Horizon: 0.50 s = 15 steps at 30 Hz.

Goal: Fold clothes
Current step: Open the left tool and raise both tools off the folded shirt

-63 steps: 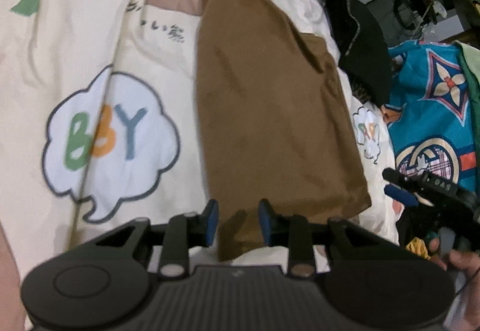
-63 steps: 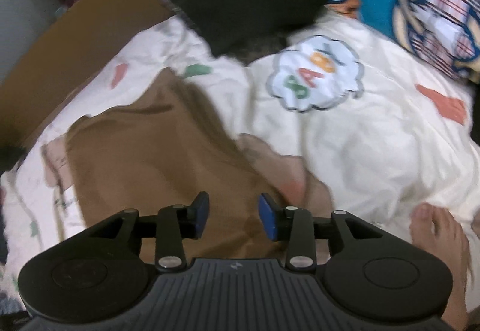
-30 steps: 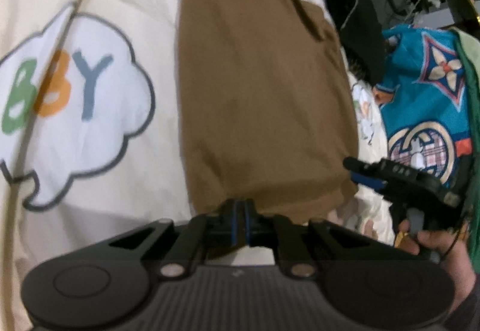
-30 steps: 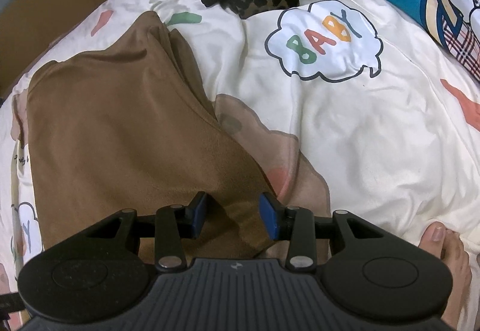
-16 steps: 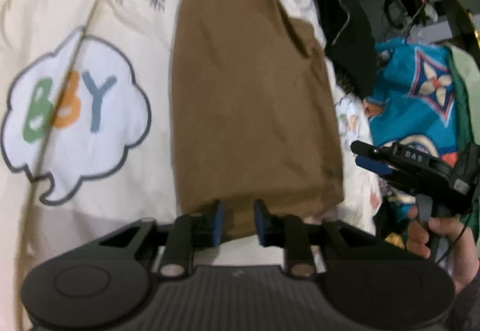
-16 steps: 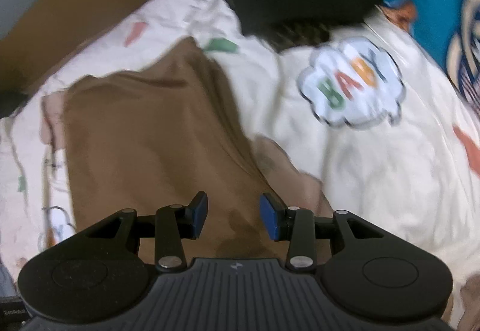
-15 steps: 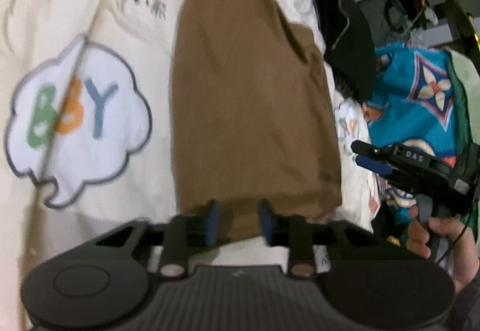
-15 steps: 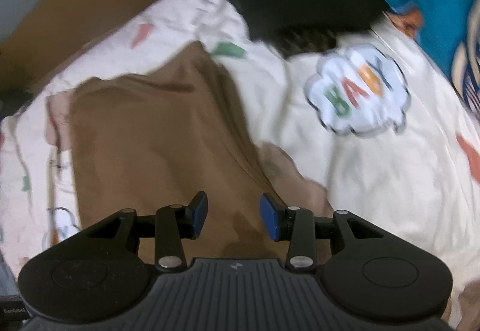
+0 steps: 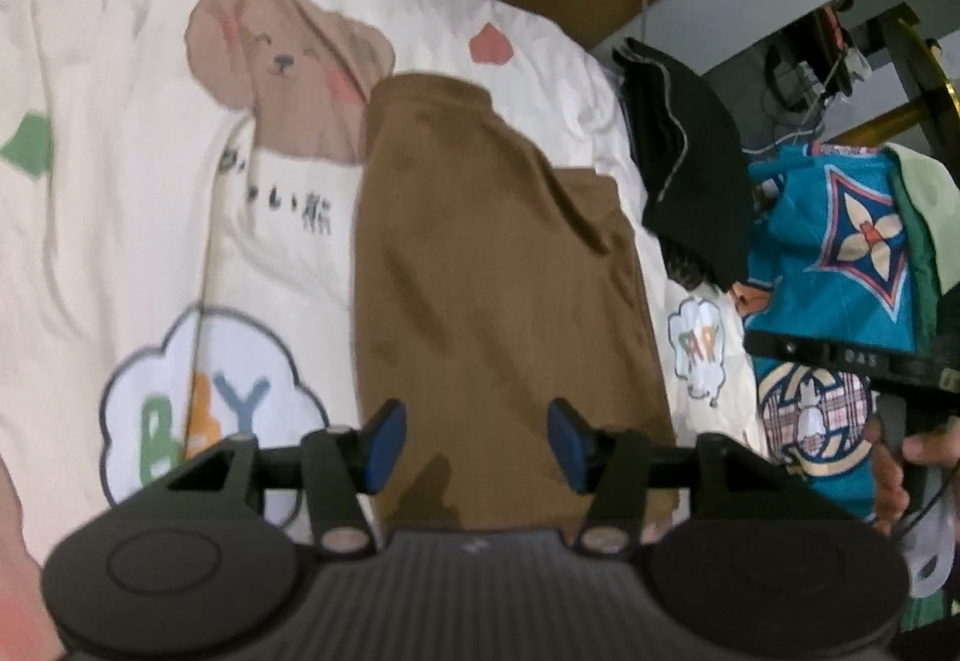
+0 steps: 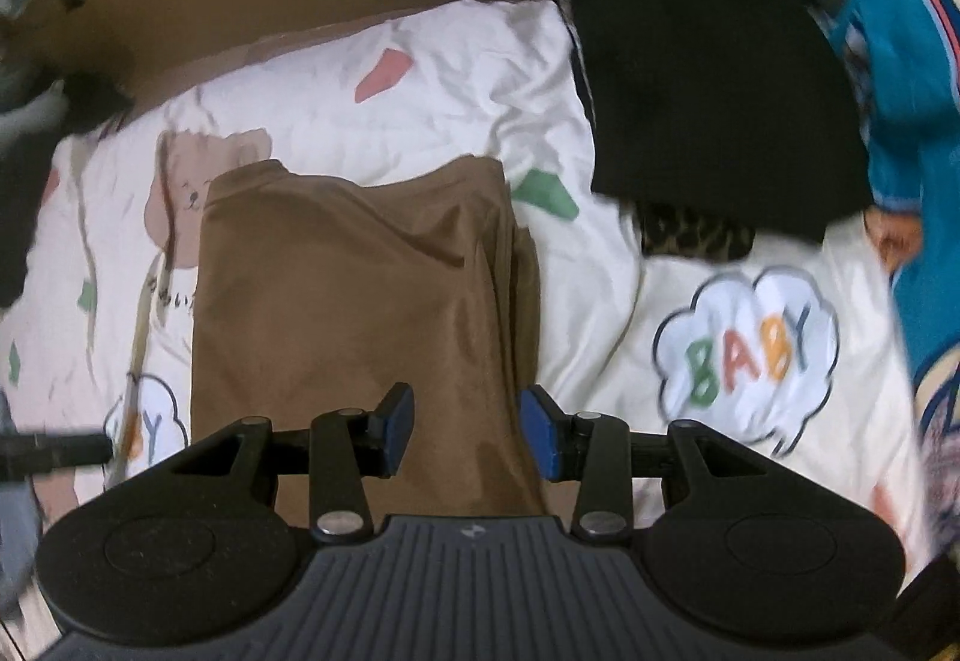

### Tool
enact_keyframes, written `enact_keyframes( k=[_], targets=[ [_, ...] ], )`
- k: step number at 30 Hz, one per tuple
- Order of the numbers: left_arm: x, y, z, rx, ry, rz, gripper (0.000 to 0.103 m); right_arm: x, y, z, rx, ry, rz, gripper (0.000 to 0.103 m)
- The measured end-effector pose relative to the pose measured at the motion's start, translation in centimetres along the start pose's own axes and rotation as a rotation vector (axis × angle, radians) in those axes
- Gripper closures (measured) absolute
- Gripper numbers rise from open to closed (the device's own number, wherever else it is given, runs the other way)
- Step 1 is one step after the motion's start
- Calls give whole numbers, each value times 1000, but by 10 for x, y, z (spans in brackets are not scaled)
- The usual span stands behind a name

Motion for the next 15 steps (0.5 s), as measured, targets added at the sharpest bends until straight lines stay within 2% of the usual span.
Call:
enact_keyframes(
  k=[7,11,15],
  targets=[
    [14,49,5,8,36,-46,48,6,22,3,-25,8,101,56],
    [26,79,7,-17,92,-132,48,9,24,-1,-11,40,86,56],
    [27,101,0,-58,134,-153,48,16,25,-17,-12,59,74,56]
  ],
)
Point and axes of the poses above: each gripper's, at about its wrist camera, not at the fingertips, and z roughly against the way its jaws point, x to its right, y to its top, the point moved 4 cm from there along -z, roughly the way its jaws point, and after that the axes turned 3 degrees about y, right-handed, at the moved point
